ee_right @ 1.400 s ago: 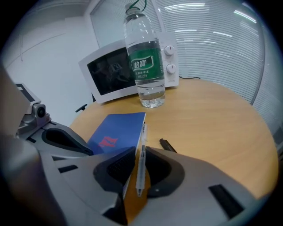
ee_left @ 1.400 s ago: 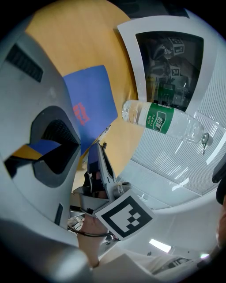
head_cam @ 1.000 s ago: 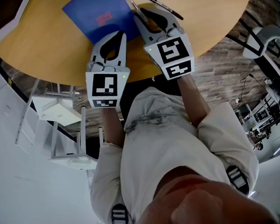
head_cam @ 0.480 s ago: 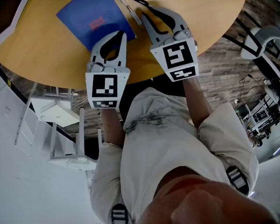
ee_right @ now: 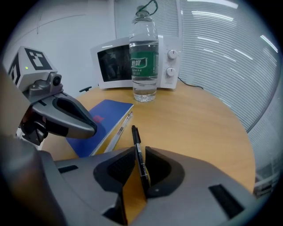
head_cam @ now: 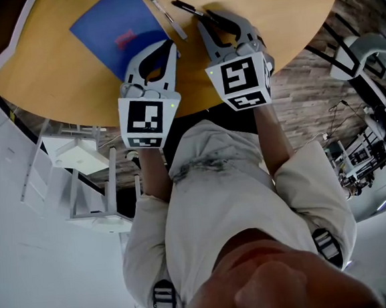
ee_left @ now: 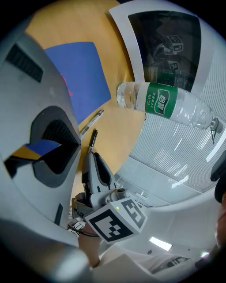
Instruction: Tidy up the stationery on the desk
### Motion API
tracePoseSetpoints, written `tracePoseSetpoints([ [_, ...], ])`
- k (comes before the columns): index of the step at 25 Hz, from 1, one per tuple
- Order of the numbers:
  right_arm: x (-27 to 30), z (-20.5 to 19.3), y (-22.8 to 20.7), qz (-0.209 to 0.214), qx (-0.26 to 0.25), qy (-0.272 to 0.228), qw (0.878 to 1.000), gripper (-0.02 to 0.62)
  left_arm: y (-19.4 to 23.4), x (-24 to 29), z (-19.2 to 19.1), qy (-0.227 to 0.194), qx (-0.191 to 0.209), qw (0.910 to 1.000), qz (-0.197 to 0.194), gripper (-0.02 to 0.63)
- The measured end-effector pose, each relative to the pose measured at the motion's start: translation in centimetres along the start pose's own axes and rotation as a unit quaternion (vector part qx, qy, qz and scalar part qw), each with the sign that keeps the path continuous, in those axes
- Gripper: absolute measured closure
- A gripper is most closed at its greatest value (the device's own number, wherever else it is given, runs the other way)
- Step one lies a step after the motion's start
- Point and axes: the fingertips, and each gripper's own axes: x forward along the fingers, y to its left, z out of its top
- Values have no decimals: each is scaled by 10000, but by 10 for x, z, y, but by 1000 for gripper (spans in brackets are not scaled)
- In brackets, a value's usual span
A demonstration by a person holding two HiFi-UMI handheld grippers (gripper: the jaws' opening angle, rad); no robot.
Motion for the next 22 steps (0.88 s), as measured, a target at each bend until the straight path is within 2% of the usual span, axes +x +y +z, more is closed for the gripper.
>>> tracePoseSetpoints([
  [7, 4, -10, -2, 73, -59, 205, 9997, 472, -1, 3, 1, 41, 9, 10000, -31, 598],
  [10, 6, -10, -1, 162, 15, 229, 9996, 495, 3, 3, 1, 39, -11, 10000, -28, 598],
  [22, 16, 15, 0, 177, 448, 25, 9988, 498, 16, -5, 2, -22, -103, 9999, 57, 598],
])
